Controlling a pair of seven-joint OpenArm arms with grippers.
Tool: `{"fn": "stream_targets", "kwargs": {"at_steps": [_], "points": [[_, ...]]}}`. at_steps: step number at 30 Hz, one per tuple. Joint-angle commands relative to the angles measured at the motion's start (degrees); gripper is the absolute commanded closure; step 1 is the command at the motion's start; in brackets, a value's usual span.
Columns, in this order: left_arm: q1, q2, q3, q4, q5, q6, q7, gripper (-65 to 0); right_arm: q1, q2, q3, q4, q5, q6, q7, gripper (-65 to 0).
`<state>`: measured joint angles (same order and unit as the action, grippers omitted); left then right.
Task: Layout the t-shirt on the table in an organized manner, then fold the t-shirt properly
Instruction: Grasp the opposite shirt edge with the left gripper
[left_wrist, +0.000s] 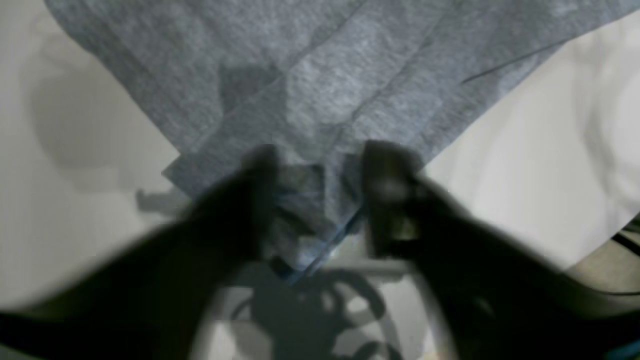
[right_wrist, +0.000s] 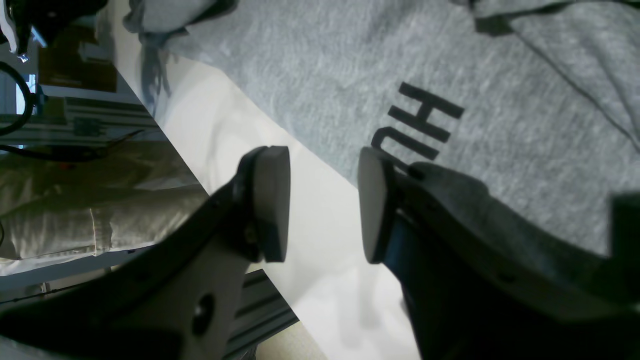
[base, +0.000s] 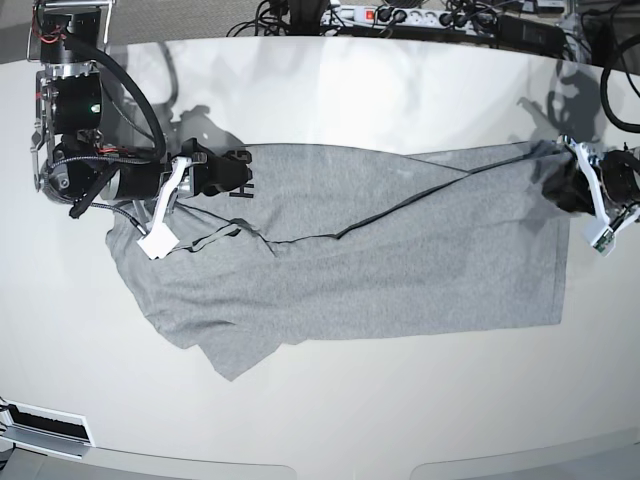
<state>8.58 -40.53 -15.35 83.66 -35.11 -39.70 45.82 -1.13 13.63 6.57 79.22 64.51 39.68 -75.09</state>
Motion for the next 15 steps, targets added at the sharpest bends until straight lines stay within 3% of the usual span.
{"fn": "stream_targets", "kwargs": {"at_steps": [1, 7, 9, 14, 15], "points": [[-0.52, -1.29, -0.39, -0.09, -0.66, -0.30, -1.92, -37.8, 0.92, 0.52, 0.22, 0.98, 1.33, 0.32, 0.26, -23.7], [-0.55, -1.03, -0.39, -4.96, 0.61, -0.30, -3.87, -35.8, 0.96, 0.52, 0.22, 0.98, 1.36, 0.32, 0.28, -23.7], [-0.52, -1.03, -0.39, -5.42, 0.66, 0.13, -3.80, -28.7, 0.94, 0.52, 0.22, 0.98, 1.31, 0.32, 0.28, -23.7], [-0.52, -1.03, -0.39, -5.42, 3.08, 0.76, -5.55, -1.3, 0.92, 0.52, 0.22, 0.98, 1.29, 0.32, 0.35, -23.7], [-0.59, -1.05, -0.39, -5.42, 3.28, 0.74, -5.62, 0.0, 0.94, 0.52, 0.22, 0.98, 1.31, 0.32, 0.35, -23.7]]}}
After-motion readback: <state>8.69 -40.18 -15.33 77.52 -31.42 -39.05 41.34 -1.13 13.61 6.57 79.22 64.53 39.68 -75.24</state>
